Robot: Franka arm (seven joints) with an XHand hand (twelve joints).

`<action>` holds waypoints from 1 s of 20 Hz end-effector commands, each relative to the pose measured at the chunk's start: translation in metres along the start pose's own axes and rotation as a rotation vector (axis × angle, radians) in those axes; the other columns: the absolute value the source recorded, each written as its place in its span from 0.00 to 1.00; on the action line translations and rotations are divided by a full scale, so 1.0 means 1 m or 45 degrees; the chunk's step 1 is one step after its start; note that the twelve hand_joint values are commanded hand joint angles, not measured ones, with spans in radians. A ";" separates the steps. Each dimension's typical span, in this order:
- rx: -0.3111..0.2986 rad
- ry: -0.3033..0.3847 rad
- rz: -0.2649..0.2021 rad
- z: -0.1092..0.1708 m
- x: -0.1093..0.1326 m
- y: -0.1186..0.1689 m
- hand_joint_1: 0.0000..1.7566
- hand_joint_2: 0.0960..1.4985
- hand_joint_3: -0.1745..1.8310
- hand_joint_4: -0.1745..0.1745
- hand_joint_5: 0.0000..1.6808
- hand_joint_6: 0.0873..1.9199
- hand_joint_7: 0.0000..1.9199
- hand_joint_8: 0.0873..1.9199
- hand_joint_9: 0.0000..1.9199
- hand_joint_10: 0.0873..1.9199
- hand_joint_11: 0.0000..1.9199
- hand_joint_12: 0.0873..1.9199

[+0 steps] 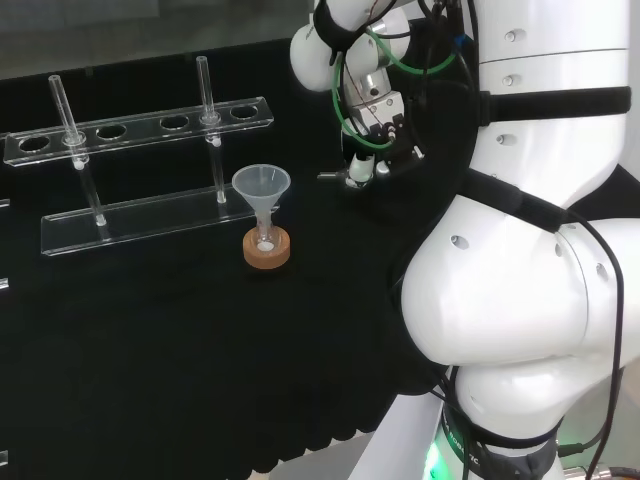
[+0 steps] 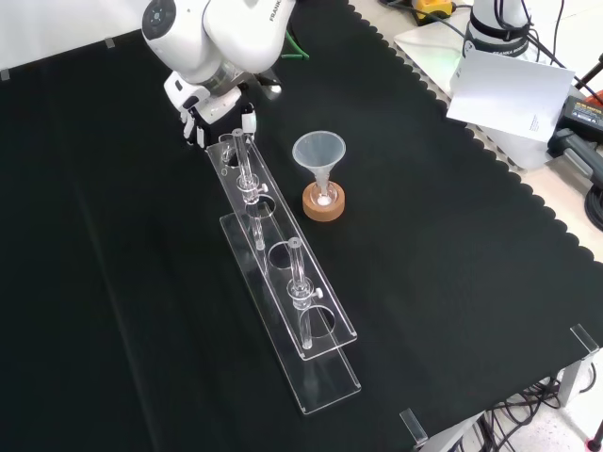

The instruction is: Put the weighing funnel back on the table.

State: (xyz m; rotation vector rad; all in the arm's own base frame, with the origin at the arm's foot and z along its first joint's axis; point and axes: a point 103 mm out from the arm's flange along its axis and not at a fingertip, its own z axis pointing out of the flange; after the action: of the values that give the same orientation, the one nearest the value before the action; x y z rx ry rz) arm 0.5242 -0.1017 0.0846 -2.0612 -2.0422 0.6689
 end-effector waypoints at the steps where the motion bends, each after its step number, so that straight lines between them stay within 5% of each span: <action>1: -0.001 0.002 -0.017 0.002 0.004 0.000 0.62 0.54 0.24 1.00 0.72 0.32 0.29 0.32 0.47 0.16 0.38 0.56; 2: -0.001 -0.001 -0.018 0.001 0.005 0.000 0.62 0.57 0.20 1.00 0.70 0.33 0.29 0.32 0.47 0.17 0.38 0.56; 4: 0.001 -0.018 -0.021 0.001 0.007 0.000 0.59 0.55 0.17 0.83 0.61 0.33 0.27 0.33 0.46 0.17 0.37 0.56; 9: -0.003 -0.057 -0.024 0.000 0.010 -0.003 0.57 0.40 0.33 0.57 0.37 0.35 0.18 0.33 0.38 0.20 0.32 0.59; 11: 0.000 -0.059 -0.018 0.000 0.010 -0.005 0.56 0.36 0.37 0.49 0.25 0.28 0.13 0.33 0.33 0.23 0.27 0.62; 16: -0.005 -0.038 -0.031 -0.002 0.008 -0.012 0.55 0.32 0.40 0.44 0.12 0.04 0.01 0.26 0.15 0.31 0.14 0.68; 20: -0.044 -0.020 -0.021 -0.013 0.002 -0.022 0.54 0.31 0.39 0.44 0.11 0.00 0.00 0.20 0.11 0.33 0.11 0.69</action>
State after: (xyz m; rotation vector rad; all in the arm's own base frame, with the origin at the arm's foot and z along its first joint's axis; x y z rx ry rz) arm 0.5146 -0.0925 0.0910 -2.0426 -2.0818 0.6986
